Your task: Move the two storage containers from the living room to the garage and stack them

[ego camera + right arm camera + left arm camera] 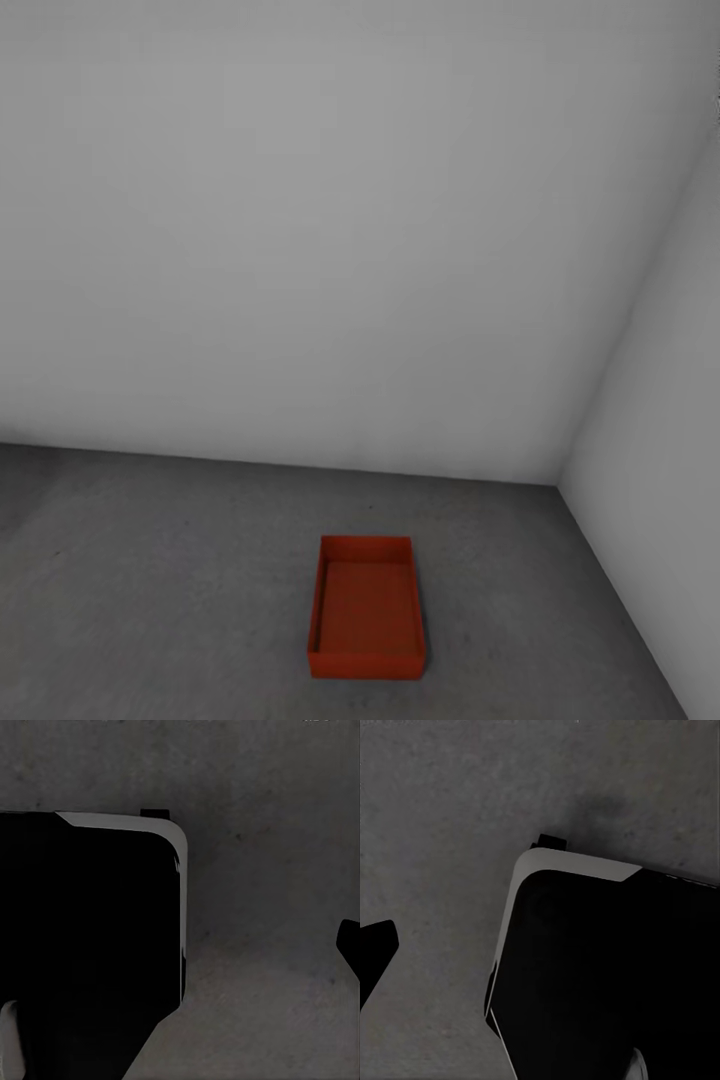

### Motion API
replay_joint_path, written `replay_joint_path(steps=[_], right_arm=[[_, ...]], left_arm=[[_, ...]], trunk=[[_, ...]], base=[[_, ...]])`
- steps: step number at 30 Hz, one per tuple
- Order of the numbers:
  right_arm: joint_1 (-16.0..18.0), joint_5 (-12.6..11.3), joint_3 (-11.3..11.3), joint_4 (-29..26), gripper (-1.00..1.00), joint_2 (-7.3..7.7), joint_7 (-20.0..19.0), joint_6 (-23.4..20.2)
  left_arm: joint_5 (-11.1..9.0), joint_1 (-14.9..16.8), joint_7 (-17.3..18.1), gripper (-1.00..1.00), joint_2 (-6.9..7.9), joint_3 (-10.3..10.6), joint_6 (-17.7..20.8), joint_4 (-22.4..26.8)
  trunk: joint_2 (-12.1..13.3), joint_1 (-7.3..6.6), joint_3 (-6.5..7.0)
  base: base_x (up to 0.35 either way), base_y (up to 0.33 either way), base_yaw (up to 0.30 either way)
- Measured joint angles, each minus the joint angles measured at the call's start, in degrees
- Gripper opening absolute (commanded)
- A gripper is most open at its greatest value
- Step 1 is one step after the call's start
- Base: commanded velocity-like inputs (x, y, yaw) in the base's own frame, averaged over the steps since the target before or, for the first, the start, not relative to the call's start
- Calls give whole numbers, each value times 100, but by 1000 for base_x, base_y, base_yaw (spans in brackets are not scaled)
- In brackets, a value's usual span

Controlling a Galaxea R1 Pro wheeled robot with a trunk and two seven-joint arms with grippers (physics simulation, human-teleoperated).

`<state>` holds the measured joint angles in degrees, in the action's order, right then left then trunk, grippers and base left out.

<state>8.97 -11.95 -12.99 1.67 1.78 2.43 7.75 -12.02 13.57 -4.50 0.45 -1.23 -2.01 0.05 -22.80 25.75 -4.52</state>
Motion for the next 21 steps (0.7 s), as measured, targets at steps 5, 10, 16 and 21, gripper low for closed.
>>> replay_joint_path(steps=[5,10,16,21], right_arm=[[0,0,3,0,100,5,0,0],[0,0,3,0,100,8,0,0],[0,0,10,0,100,12,0,0],[0,0,11,0,100,9,0,0]], left_arm=[[0,0,-1,100,0,1,0,0],[-2,0,-1,100,2,1,0,0],[-17,-1,-1,100,35,-1,-21,0],[-25,-1,-1,100,42,-2,-25,0]], trunk=[[0,0,47],[0,0,94],[0,0,150],[0,0,197]], base=[[0,0,0],[0,0,0],[0,0,0],[0,0,0]])
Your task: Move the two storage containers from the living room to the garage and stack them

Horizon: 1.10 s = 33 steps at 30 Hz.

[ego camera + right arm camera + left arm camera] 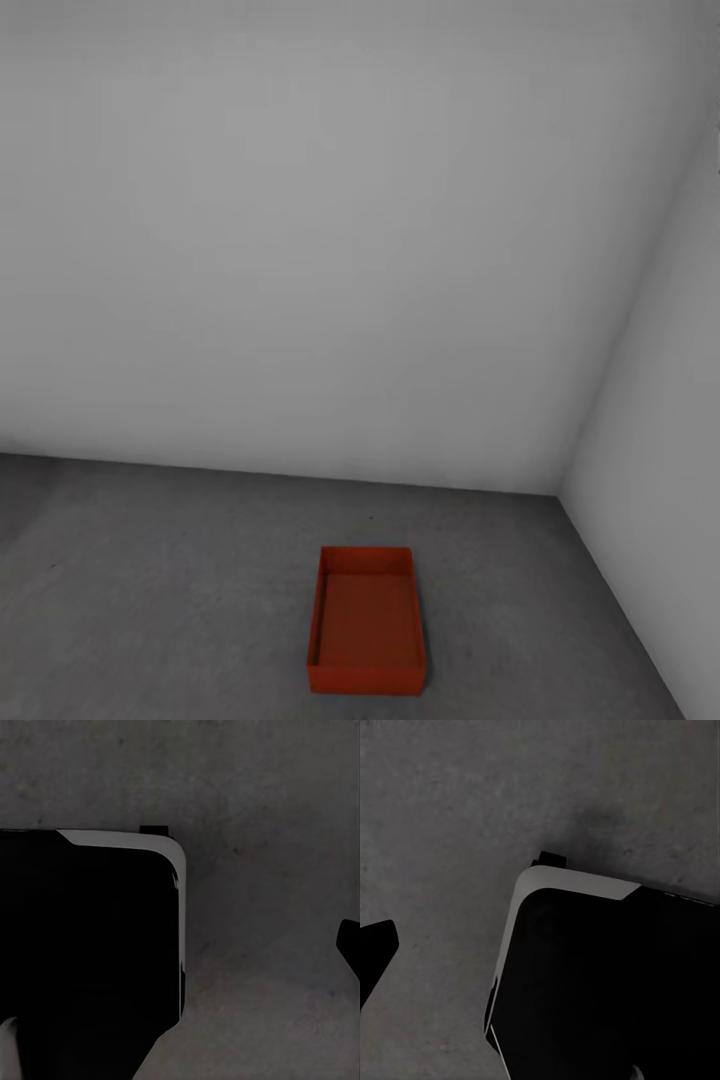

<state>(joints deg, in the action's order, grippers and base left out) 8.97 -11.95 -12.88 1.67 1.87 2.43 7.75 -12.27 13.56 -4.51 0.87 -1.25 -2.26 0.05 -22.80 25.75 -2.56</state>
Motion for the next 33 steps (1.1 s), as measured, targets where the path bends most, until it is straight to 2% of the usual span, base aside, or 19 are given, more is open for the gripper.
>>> replay_joint_path(steps=[33], right_arm=[[3,7,-7,1,100,-12,0,-40]], left_arm=[[6,-4,0,100,-17,2,61,0]], trunk=[[-9,2,295]], base=[[0,0,0]])
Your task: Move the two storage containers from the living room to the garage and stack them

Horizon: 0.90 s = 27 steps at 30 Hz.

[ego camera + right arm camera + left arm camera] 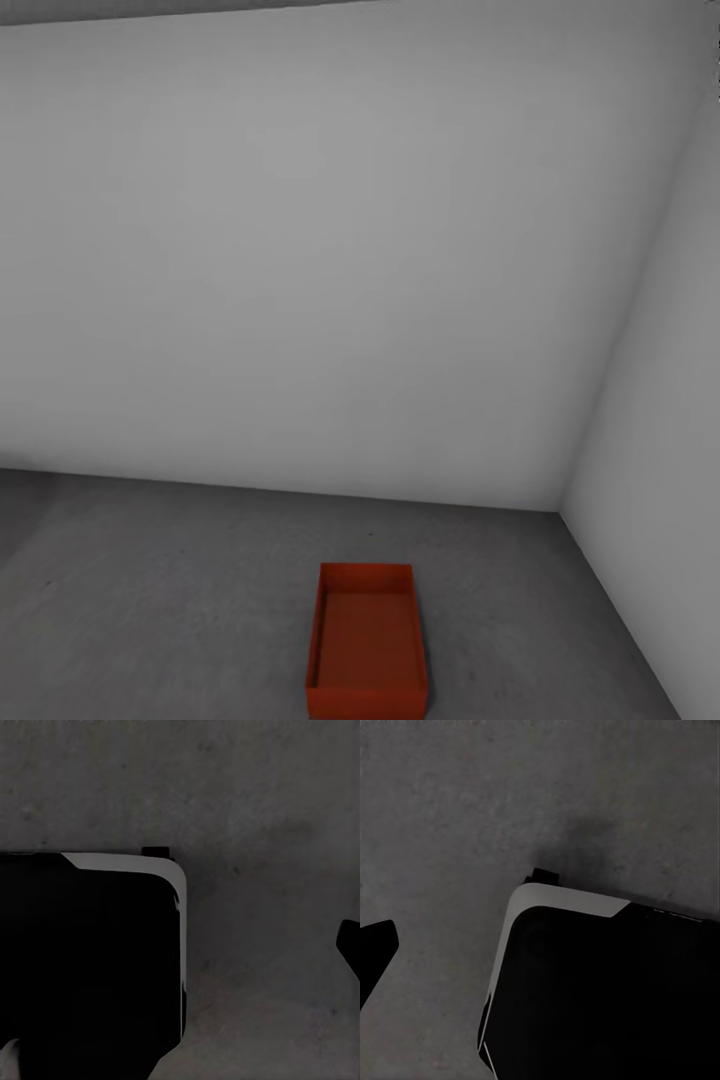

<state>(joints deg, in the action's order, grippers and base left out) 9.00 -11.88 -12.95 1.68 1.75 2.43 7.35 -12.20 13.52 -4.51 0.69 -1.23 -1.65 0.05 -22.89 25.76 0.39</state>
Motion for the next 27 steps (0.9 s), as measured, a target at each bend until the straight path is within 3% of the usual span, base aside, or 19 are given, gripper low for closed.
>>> replay_joint_path(steps=[27], right_arm=[[0,33,-7,-2,100,13,33,-28]], left_arm=[[-1,-1,0,100,-7,-2,-34,0]], trunk=[[0,0,17]], base=[[0,0,0]])
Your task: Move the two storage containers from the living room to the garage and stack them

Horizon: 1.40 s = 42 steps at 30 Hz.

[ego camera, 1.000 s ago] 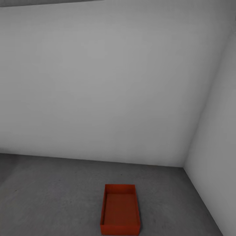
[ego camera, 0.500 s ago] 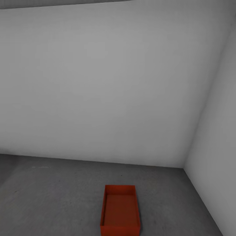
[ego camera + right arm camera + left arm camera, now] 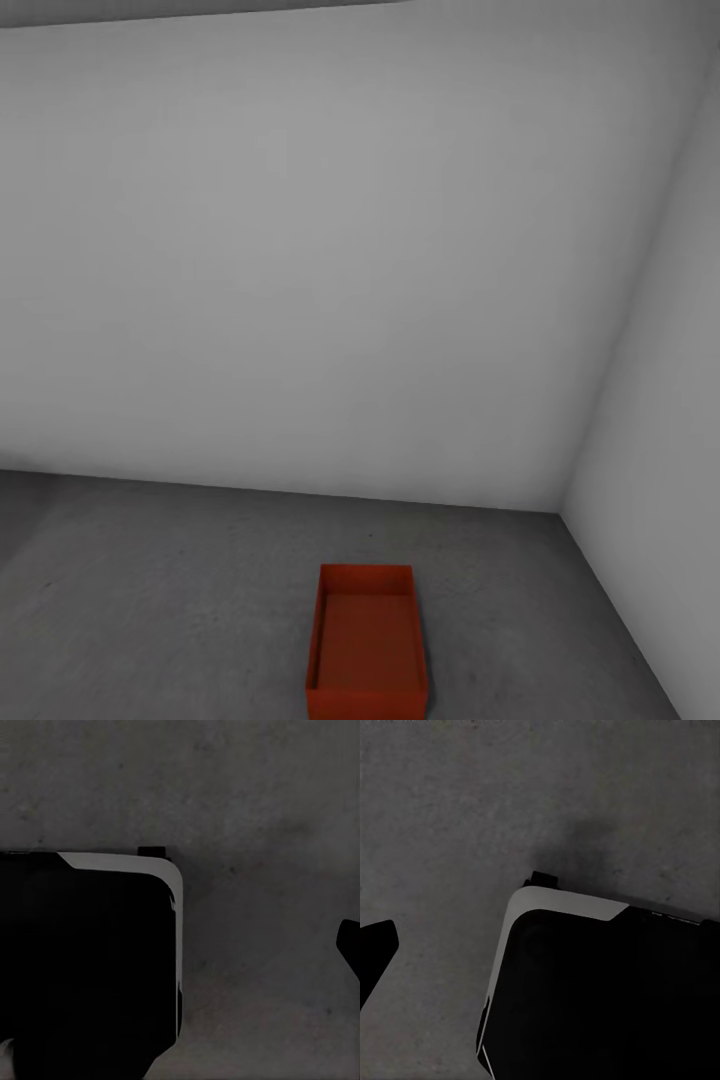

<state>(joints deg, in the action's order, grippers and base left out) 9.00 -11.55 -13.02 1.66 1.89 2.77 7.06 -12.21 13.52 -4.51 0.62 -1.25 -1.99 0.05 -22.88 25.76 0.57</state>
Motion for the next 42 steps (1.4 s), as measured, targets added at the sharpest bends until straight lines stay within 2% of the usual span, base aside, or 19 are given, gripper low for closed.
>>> replay_joint_path(steps=[20,42], right_arm=[[0,-8,4,1,100,-22,16,27],[-1,-55,22,1,100,-19,2,37]], left_arm=[[0,0,0,100,0,2,-2,0],[1,2,0,100,-1,0,-10,-2]], trunk=[[0,0,0],[0,0,0]], base=[[0,0,-10],[0,0,-267]])
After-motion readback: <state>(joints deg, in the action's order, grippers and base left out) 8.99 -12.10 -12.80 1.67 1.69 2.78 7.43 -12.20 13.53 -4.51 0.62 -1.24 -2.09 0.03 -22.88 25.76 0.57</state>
